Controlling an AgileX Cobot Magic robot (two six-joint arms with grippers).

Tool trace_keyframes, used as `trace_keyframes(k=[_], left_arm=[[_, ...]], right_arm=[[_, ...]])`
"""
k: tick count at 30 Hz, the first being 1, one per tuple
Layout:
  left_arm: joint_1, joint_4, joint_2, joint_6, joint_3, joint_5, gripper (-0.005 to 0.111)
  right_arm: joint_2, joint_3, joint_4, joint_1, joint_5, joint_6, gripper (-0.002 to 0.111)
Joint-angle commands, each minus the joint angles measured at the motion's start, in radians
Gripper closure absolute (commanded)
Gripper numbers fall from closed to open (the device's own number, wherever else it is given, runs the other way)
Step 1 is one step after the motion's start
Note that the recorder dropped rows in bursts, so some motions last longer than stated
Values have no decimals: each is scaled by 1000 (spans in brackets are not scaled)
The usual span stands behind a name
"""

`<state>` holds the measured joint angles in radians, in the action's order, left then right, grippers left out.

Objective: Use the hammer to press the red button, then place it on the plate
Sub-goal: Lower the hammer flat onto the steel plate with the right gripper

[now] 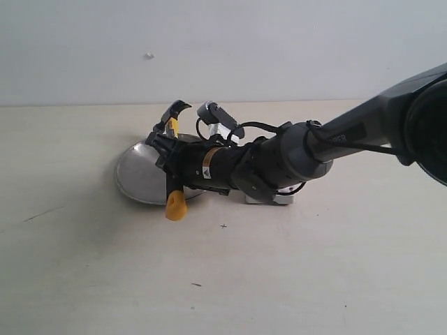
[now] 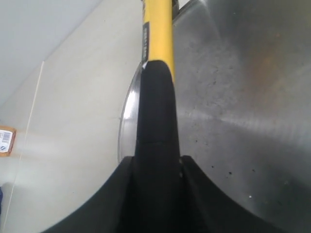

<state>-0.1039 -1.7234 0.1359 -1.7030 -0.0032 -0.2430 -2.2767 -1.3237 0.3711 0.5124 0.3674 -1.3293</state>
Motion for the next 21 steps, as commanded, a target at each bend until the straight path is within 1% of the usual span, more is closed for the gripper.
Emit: trace_keyframes(k=[1, 7, 9, 14, 16, 21], left_arm=[[3, 4, -8, -1, 3, 2, 107], [3, 4, -8, -4, 3, 2, 107], [3, 4, -8, -4, 3, 2, 107], [3, 4, -8, -1, 3, 2, 107], [3, 4, -8, -1, 3, 2, 107], [3, 4, -8, -3, 3, 2, 107]], right_arm=[[9, -10, 13, -2, -6, 28, 80], [9, -10, 13, -2, -6, 28, 67], [9, -10, 10, -2, -6, 28, 64], [11, -10, 37, -2, -47, 28, 63], [22, -10, 65, -2, -104, 31, 63], [77, -10, 79, -2, -184, 124, 63]])
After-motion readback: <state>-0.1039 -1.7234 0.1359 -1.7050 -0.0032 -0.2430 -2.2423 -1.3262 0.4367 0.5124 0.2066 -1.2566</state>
